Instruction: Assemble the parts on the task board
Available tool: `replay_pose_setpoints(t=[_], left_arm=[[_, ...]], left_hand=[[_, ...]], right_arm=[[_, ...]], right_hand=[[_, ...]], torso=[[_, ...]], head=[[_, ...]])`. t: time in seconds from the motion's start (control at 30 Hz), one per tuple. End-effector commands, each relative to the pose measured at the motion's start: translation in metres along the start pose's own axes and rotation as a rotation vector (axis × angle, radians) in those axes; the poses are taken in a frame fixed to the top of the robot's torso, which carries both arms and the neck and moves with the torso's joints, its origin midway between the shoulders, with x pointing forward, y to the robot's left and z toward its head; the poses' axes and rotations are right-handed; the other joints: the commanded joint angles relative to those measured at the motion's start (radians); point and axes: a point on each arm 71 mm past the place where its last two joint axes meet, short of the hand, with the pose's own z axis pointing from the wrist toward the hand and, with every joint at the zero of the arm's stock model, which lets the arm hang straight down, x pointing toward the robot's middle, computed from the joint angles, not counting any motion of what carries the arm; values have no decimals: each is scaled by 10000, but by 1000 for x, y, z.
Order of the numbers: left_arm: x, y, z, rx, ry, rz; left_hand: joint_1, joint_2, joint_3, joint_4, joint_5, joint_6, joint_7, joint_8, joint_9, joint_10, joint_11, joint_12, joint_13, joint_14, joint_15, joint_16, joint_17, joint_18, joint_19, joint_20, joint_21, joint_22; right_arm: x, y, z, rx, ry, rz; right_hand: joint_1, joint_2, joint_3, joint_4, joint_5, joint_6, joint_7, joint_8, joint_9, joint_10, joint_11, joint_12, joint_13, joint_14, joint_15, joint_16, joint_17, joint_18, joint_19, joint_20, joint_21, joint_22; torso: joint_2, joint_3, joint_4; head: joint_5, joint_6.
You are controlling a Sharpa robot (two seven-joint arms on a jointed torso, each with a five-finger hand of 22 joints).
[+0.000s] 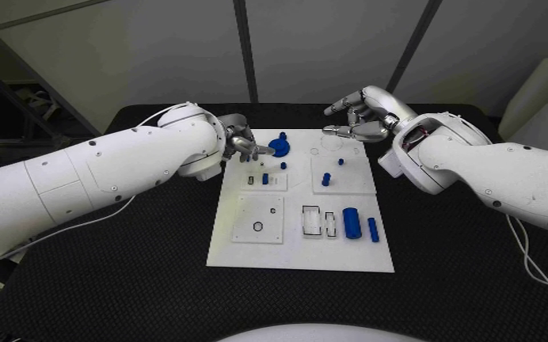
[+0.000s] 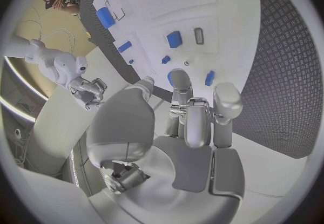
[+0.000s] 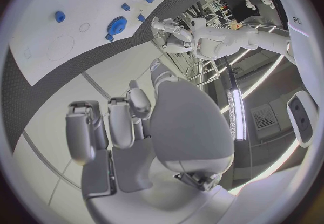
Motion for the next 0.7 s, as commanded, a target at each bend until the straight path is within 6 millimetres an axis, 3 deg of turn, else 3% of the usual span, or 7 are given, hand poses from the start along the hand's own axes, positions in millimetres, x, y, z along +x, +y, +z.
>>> replay_pose_setpoints(t=[0.03,0.33,0.7], left_arm=[[-10,9,4,-354,805,-204],[-37,26,21,-846,964,-265],[-39,31,37,-1214,991,438]], left_hand=[[475,162,173,-52,-17,-287,127,-258,-189,-49,154,-527,-210,670,125,-86,1031,-105,-198,42,-177,-226],[523,-141,-101,9,-39,-471,268,-564,-515,-189,278,-804,-277,637,238,-146,969,-51,-398,154,-409,-484],[646,-51,-75,-14,-37,-424,270,-601,-595,-200,283,-823,-264,642,250,-120,998,-45,-404,178,-428,-483]], right_arm=[[-2,2,1,-176,-95,-194],[0,2,2,-174,-15,-183],[2,4,3,-192,78,-157]], right_hand=[[-96,-2,-21,24,48,79,2,-64,-12,-85,-11,-30,-12,321,-51,-33,-3,-27,735,-62,-60,2196],[-98,-2,-21,23,50,80,2,-63,-12,-74,-11,-11,3,323,-51,-29,5,-31,746,-62,-47,2212],[-133,-5,-29,31,52,82,2,-63,-12,-52,-12,22,26,333,-51,-14,37,-36,758,-63,-34,2229]], torso=[[-4,9,10],[42,3,-33],[45,-3,-19]], head=[[-11,20],[17,72],[38,3]])
